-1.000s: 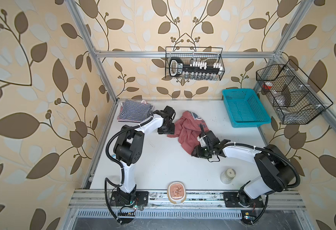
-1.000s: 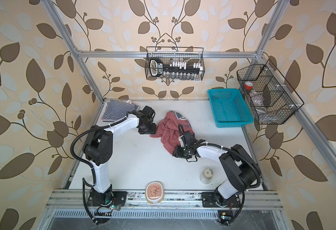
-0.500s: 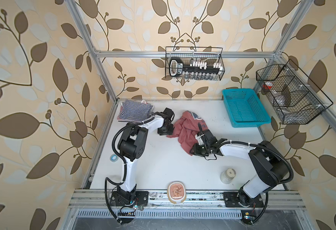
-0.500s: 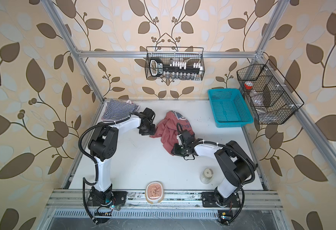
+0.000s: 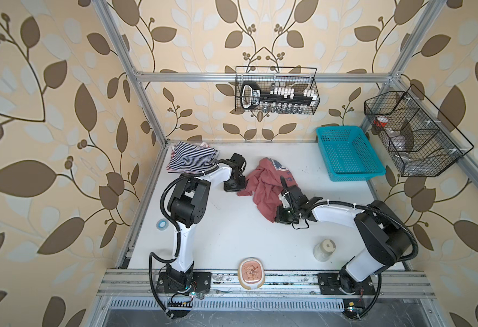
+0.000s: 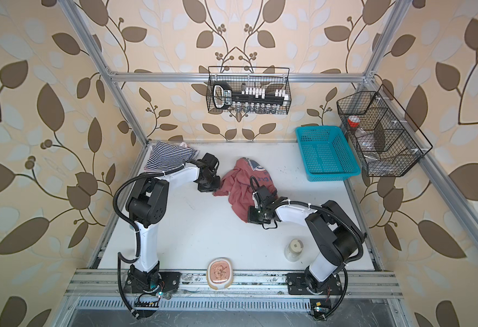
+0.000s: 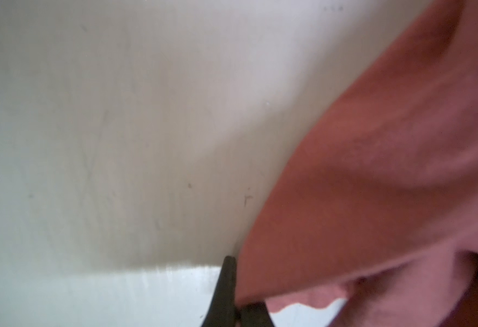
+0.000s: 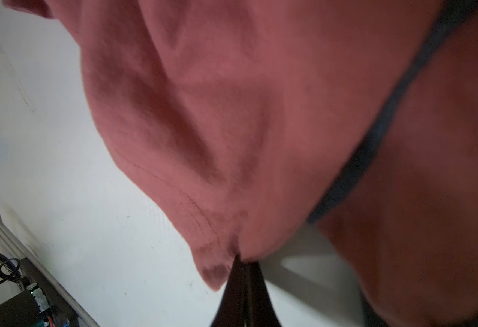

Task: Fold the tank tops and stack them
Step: 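Grasp the pink top's hem with both grippers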

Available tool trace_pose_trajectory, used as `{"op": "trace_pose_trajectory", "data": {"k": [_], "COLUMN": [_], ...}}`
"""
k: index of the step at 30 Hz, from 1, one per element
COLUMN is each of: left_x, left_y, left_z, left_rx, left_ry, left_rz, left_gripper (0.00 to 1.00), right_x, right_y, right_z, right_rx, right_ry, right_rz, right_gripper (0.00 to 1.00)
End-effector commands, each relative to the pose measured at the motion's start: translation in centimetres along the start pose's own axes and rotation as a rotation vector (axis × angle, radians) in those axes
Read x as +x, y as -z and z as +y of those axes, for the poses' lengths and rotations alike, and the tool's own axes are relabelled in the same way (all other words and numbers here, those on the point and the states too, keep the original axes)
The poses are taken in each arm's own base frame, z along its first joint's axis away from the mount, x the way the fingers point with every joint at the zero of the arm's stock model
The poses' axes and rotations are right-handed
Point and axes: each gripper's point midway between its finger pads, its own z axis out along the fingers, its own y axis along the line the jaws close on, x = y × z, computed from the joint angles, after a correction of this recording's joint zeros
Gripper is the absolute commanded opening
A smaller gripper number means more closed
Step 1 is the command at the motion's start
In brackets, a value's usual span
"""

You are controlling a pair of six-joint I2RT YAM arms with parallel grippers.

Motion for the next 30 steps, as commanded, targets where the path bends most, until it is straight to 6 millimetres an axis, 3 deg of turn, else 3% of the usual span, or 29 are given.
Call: {"op": "trace_pose_trajectory", "data": {"k": [1,4,7,10,14,19,23,24,27,30], "left_x": [-1.3,-0.8,-0.2,0.3,0.8,1.1,1.3,1.3,1.2,0.9], "left_y": [4.6,5.9,7.3,8.5,9.5,9.8,9.9,10.0,10.4,11.5], "left_z": [-1.2,-2.1,-2.7,-2.8,-2.8,-2.7,-2.7,-2.6,-2.5,-2.1], "left_rx": [0.077,0.132,0.183,0.199,0.206,0.208,0.208,0.207,0.199,0.175], "left_ry": [0.005,0.013,0.019,0.021,0.018,0.016,0.013,0.012,0.010,0.006], "left_rz": [-0.073,-0.068,-0.074,-0.085,-0.089,-0.087,-0.087,-0.089,-0.096,-0.119], "left_gripper": [0.00,0.00,0.00,0.00,0.00,0.00,0.00,0.00,0.00,0.00], "right_x": [-0.7,-0.9,-0.6,0.0,0.5,1.2,2.0,2.2,2.7,2.3], "right_y": [2.0,2.7,2.7,1.6,0.5,-0.6,-1.2,-1.4,-1.7,-0.2], "right_z": [-0.4,-0.3,-0.1,-0.3,-0.1,-1.4,-2.2,-2.4,-2.5,-1.9], "right_rx": [0.064,0.102,0.158,0.161,0.148,0.235,0.269,0.273,0.271,0.260], "right_ry": [0.024,0.042,0.075,0.070,0.056,0.065,0.069,0.069,0.071,0.092], "right_rz": [-0.041,-0.057,-0.058,-0.026,-0.003,0.023,0.050,0.059,0.083,0.066], "right_gripper": [0.00,0.00,0.28,0.42,0.48,0.51,0.46,0.38,0.02,0.00]}}
